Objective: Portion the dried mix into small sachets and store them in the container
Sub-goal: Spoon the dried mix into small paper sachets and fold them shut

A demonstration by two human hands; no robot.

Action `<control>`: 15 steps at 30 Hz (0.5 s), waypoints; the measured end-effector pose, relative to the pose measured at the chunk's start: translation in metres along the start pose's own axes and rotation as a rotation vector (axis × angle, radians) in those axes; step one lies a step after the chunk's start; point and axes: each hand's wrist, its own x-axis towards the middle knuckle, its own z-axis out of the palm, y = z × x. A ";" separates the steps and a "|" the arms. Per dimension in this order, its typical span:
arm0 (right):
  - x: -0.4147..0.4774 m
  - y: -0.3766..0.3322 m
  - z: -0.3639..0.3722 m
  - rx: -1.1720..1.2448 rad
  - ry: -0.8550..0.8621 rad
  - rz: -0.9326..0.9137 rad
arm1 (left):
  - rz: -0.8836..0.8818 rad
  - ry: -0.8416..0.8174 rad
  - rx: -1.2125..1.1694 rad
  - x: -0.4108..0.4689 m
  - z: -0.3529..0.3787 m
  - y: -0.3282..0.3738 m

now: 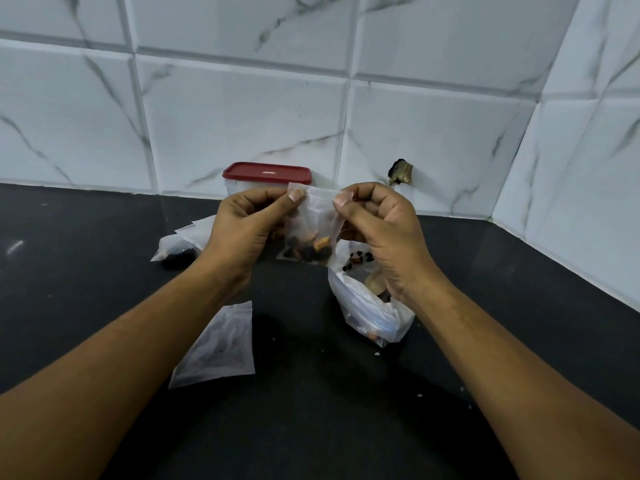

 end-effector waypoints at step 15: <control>0.003 0.007 -0.001 -0.066 -0.013 0.025 | 0.032 -0.055 0.083 0.002 -0.002 -0.010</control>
